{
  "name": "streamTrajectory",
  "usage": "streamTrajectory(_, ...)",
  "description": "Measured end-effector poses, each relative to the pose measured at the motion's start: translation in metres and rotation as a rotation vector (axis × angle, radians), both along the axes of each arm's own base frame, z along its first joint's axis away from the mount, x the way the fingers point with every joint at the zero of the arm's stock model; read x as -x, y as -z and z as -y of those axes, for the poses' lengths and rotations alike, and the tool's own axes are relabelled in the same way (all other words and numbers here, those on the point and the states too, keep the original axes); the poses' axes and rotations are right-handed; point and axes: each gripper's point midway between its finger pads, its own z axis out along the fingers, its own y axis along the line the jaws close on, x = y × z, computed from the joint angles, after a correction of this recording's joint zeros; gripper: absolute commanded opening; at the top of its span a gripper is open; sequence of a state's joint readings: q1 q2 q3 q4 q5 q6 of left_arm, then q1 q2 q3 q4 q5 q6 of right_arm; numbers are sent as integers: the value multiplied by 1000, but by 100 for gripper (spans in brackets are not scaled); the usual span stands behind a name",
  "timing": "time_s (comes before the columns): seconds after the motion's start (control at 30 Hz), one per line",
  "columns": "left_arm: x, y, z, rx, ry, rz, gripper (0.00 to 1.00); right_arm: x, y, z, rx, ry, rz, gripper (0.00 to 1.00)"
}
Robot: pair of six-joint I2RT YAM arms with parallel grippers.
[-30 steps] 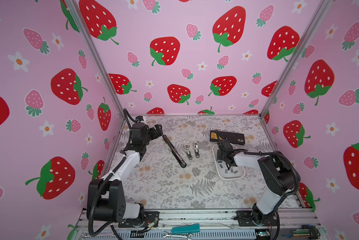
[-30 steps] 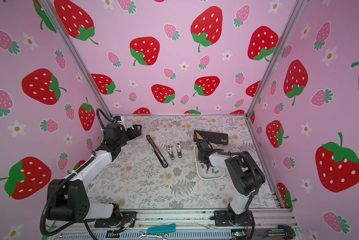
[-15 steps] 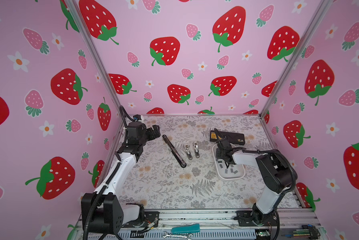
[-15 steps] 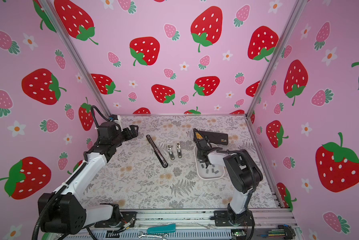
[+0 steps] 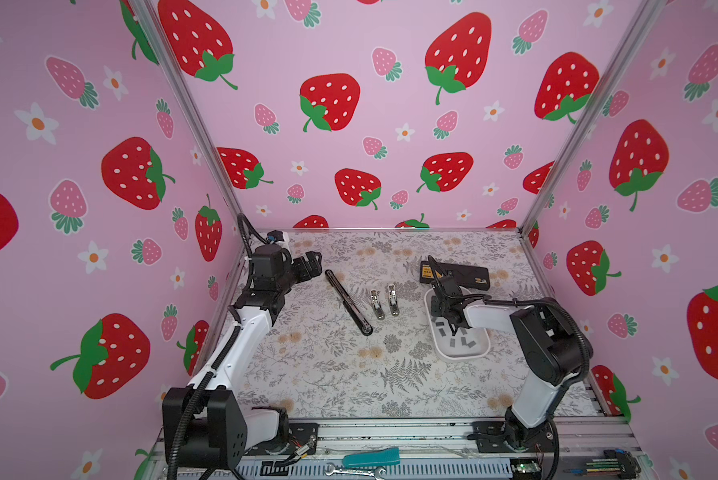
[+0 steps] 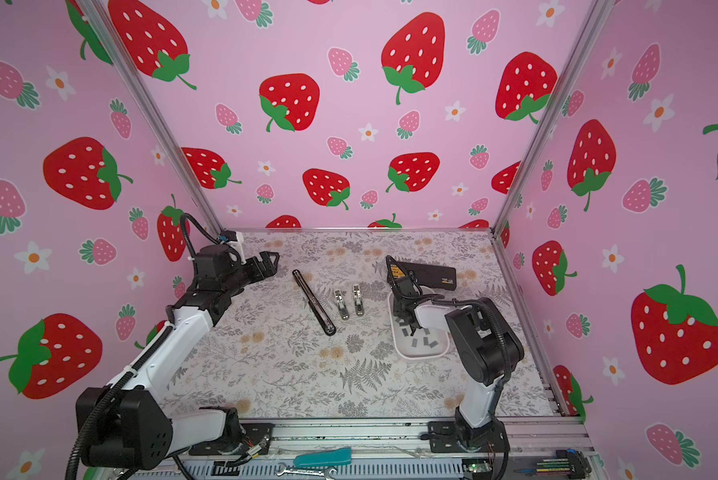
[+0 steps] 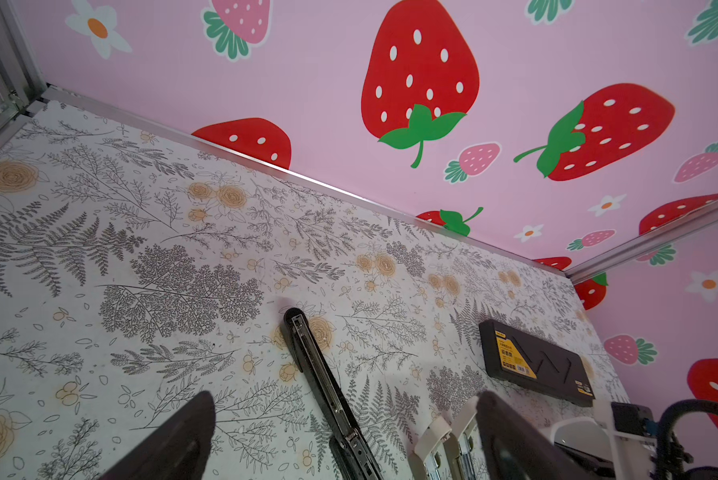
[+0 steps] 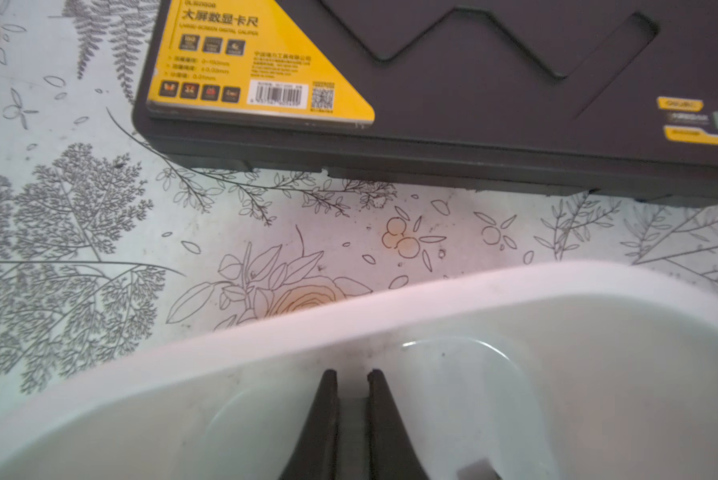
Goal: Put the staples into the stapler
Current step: 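Move the right gripper over the black stapler while the left gripper reaches toward it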
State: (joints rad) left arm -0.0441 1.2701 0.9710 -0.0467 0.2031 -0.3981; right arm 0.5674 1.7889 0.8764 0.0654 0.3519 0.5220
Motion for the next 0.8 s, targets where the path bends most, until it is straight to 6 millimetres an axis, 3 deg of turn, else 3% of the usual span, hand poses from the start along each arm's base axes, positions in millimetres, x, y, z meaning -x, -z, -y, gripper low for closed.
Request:
streamTrajectory(0.27, 2, -1, 11, 48, 49, 5, 99, 35, -10, 3, 4, -39, -36, 12)
streamTrajectory(0.57, 6, 2, 18, 77, 85, -5, 99, 55, -81, -20, -78, -99, 121, 12)
streamTrajectory(0.8, 18, -1, 21, 94, 99, 0, 99, 80, -126, -53, -109, -210, 236, 12)
